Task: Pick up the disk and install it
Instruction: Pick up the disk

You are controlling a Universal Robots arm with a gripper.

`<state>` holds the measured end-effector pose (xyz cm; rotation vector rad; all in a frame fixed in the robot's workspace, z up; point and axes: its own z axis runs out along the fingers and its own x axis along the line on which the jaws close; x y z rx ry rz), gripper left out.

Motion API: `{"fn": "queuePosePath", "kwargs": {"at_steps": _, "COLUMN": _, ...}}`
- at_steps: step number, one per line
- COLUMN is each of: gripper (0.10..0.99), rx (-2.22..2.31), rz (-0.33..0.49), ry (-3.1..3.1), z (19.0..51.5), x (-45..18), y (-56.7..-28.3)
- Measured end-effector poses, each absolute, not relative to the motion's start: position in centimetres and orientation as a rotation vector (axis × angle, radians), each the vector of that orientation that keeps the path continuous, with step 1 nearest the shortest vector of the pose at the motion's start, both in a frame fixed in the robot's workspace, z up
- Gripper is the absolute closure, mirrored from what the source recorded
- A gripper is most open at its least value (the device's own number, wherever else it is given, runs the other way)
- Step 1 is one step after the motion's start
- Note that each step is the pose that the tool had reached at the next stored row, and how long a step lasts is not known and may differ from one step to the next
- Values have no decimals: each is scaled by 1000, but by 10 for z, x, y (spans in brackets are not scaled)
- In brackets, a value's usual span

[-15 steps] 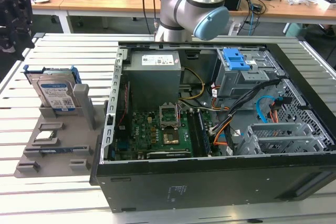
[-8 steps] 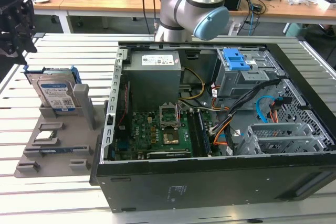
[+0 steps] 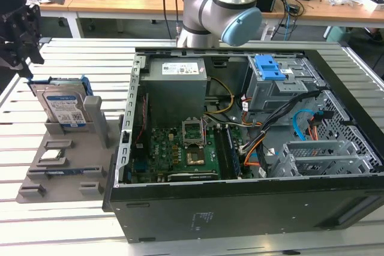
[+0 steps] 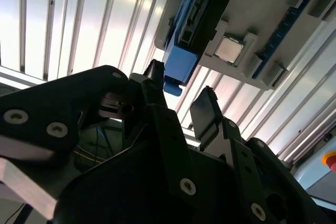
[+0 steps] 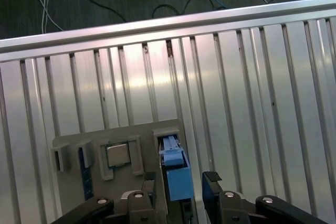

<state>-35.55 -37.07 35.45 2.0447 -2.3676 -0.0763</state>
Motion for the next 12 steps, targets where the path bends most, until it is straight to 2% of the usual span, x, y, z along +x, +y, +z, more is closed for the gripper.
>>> {"fn": "queuePosePath", "kwargs": {"at_steps": 12, "gripper": 604, "rx": 2083, "rz": -54, "ry": -2317, "z": 333, "x": -341, "y": -369}}
